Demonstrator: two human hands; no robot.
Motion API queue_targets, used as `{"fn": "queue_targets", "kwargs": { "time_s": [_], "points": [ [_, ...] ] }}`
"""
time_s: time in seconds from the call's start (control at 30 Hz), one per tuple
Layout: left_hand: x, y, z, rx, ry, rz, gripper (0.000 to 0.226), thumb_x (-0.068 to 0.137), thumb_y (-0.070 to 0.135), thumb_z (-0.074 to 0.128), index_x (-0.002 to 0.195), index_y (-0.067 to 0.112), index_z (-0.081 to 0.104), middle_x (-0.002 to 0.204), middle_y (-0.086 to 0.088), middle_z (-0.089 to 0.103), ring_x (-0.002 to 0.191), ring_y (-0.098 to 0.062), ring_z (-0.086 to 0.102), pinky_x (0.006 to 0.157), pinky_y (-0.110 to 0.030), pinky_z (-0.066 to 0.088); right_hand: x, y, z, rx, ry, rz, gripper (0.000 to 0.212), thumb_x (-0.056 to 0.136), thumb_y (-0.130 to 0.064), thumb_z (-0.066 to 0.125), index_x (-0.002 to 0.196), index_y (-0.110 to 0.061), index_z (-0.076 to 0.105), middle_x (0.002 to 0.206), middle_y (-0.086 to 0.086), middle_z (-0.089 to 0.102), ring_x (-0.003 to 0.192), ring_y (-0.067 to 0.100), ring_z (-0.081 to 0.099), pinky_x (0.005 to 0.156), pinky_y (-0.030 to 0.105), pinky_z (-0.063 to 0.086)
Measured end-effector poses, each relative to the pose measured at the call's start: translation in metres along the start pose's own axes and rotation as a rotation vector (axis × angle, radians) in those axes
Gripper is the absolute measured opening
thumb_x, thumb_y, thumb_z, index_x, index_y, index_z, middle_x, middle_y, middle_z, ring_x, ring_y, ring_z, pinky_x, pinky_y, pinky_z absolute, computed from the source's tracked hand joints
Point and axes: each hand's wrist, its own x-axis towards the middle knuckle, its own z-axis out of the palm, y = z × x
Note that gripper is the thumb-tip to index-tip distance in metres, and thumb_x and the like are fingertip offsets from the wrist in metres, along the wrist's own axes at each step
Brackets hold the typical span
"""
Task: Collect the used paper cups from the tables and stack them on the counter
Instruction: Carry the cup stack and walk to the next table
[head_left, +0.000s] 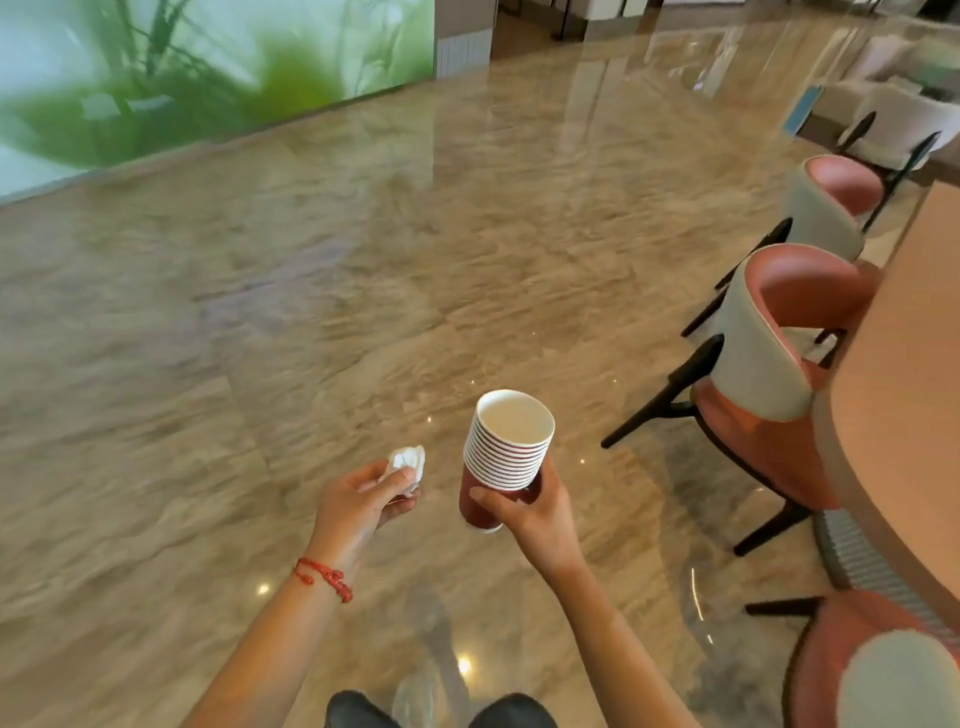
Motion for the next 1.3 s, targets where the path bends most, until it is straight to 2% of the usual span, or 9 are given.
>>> {"fn": "queue_targets", "kwargs": {
  "time_s": [0.13,0.23,0.33,0.57,0.77,0.87,0.93,1.13,1.3],
  "points": [
    [0.071,0.026,0.027,0.030,-0.026,-0.014,0.015,0.081,0.003,0.065,0.066,0.007,0.066,0.057,-0.001,0.066,0.061,-0.017,0.065,0.061,-0.024,0.057,0.069,-0.012,0.000,0.010,0.044,0.015,0.054,0.065,-0.015,0.084,0.110,-0.021,0.055,0.094,-0.015,0.069,0.090,-0.002,0.064,0.069,0.013,0.051],
    [0.127,0.037,0.051,0.036,-0.041,-0.040,0.011,0.080,0.004,0.066,0.070,0.007,0.069,0.061,-0.003,0.068,0.061,-0.015,0.065,0.056,-0.021,0.056,0.129,-0.017,-0.001,0.021,0.066,0.034,0.054,0.065,-0.015,0.085,0.111,-0.016,0.057,0.098,-0.009,0.070,0.091,0.003,0.066,0.071,0.016,0.052],
    [0.191,0.053,0.081,0.046,-0.051,-0.036,0.012,0.080,0.004,0.065,0.070,0.008,0.068,0.060,-0.003,0.068,0.059,-0.014,0.065,0.053,-0.019,0.054,0.198,-0.026,-0.008,0.015,0.062,0.004,0.055,0.066,-0.013,0.084,0.114,-0.016,0.057,0.102,-0.007,0.069,0.091,0.001,0.065,0.071,0.014,0.051],
    [0.326,0.114,0.178,0.095,-0.113,0.020,0.012,0.079,0.004,0.067,0.068,0.009,0.070,0.062,-0.004,0.069,0.060,-0.013,0.065,0.055,-0.020,0.055,0.363,-0.063,-0.043,0.038,0.107,-0.038,0.054,0.067,-0.013,0.084,0.113,-0.018,0.057,0.101,-0.009,0.069,0.092,0.001,0.065,0.073,0.015,0.051],
    [0.423,0.160,0.249,0.100,-0.137,-0.013,0.003,0.078,0.007,0.069,0.080,0.009,0.069,0.076,-0.010,0.070,0.068,-0.017,0.068,0.057,-0.021,0.056,0.476,-0.088,-0.069,0.066,0.168,-0.013,0.050,0.066,-0.016,0.084,0.108,-0.025,0.058,0.100,-0.009,0.070,0.092,0.002,0.066,0.074,0.016,0.052],
    [0.475,0.170,0.283,0.109,-0.163,-0.058,0.004,0.078,0.006,0.069,0.081,0.007,0.069,0.082,-0.014,0.069,0.070,-0.019,0.067,0.059,-0.022,0.057,0.532,-0.090,-0.078,0.074,0.194,0.009,0.055,0.066,-0.016,0.084,0.114,-0.020,0.057,0.104,-0.006,0.069,0.096,0.005,0.065,0.078,0.020,0.053],
    [0.514,0.178,0.305,0.120,-0.203,-0.070,0.005,0.078,0.006,0.068,0.084,0.005,0.069,0.084,-0.016,0.068,0.072,-0.021,0.065,0.062,-0.023,0.058,0.571,-0.090,-0.082,0.085,0.217,0.014,0.056,0.067,-0.015,0.084,0.116,-0.017,0.056,0.104,-0.006,0.069,0.095,0.005,0.065,0.076,0.017,0.052],
    [0.644,0.218,0.373,0.175,-0.313,-0.065,0.004,0.080,0.004,0.065,0.079,0.005,0.069,0.074,-0.012,0.068,0.064,-0.016,0.066,0.057,-0.021,0.056,0.707,-0.102,-0.092,0.098,0.321,0.035,0.055,0.067,-0.015,0.084,0.114,-0.017,0.055,0.103,-0.006,0.068,0.091,-0.001,0.064,0.071,0.011,0.049],
    [0.747,0.268,0.432,0.183,-0.373,-0.055,0.008,0.080,0.002,0.065,0.075,0.007,0.070,0.069,-0.010,0.068,0.060,-0.014,0.067,0.053,-0.020,0.054,0.819,-0.127,-0.100,0.113,0.399,0.052,0.054,0.066,-0.015,0.085,0.112,-0.017,0.057,0.101,-0.004,0.070,0.092,0.006,0.066,0.074,0.017,0.052]
  ]
}}
